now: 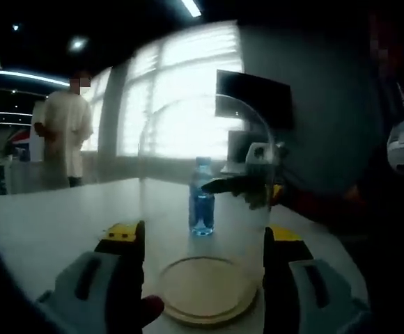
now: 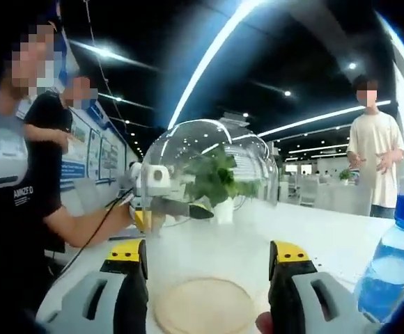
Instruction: Open the cover put in the Mizone put the cover back on
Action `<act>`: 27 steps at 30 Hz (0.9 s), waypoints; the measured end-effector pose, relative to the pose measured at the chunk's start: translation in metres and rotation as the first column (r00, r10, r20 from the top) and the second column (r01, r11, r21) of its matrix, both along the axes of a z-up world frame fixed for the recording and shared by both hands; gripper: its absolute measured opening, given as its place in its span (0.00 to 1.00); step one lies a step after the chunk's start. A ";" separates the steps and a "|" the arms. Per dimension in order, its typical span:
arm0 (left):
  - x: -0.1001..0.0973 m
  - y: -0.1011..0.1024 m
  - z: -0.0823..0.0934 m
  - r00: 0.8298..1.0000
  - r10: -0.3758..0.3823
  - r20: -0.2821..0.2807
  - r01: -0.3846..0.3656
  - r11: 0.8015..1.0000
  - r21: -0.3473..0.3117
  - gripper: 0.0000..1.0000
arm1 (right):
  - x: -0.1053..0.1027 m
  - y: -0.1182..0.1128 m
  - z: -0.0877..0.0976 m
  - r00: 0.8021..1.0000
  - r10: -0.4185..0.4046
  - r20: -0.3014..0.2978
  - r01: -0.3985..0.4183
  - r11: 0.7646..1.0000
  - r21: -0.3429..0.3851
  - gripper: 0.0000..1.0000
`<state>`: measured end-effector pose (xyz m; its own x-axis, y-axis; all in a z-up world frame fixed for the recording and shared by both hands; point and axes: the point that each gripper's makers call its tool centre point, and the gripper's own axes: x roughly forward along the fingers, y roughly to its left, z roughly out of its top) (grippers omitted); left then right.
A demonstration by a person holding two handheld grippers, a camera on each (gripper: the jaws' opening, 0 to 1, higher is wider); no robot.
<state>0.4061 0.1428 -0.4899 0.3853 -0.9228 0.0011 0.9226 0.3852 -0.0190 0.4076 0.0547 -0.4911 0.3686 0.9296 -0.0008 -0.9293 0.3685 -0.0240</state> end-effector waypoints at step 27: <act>0.013 -0.003 -0.002 0.992 -0.116 -0.042 0.117 0.993 0.019 0.62 | 0.011 0.016 -0.011 0.987 0.138 -0.078 -0.141 0.989 -0.046 0.76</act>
<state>0.4195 0.1403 -0.4919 0.2747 -0.9610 -0.0322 0.9598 0.2760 -0.0501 0.4187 0.0708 -0.5020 0.2325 0.9699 -0.0721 -0.9714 0.2353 0.0317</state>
